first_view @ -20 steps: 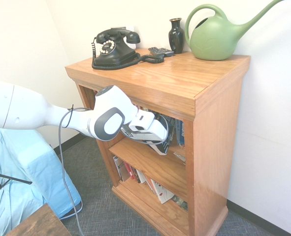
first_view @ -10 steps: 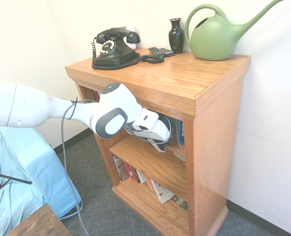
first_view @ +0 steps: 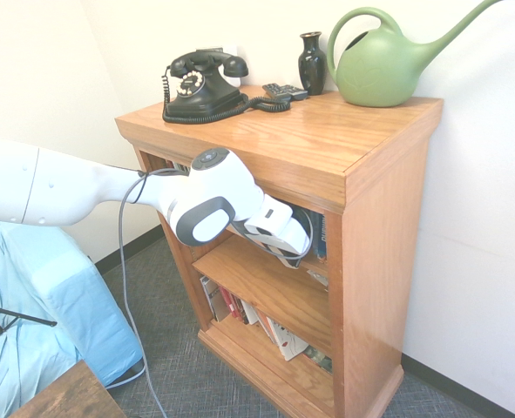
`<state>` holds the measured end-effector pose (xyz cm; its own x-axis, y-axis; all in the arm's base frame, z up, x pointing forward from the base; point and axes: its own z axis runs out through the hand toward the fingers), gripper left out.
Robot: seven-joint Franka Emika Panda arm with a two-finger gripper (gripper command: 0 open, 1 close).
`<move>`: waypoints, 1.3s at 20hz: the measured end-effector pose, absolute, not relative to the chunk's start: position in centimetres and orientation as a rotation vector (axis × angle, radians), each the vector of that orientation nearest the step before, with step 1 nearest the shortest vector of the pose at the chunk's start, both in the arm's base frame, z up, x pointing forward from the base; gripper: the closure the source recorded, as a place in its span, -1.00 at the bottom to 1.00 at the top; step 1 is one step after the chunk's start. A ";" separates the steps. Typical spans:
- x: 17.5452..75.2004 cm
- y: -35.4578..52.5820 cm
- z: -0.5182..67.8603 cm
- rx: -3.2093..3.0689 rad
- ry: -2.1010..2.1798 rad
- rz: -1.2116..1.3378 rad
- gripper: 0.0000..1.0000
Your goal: Shelf the books
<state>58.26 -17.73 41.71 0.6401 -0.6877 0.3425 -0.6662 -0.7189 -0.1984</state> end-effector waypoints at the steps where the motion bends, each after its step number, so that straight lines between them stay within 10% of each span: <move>1: 58.5 -17.8 41.8 -2.795 1.154 -0.625 1.00; 8: 59.0 -18.0 41.9 -2.795 1.158 -0.631 1.00; 9: 59.0 -18.1 41.9 -2.795 1.159 -0.630 -1.00; 26: 59.4 -18.1 41.0 -2.807 1.168 -0.616 -1.00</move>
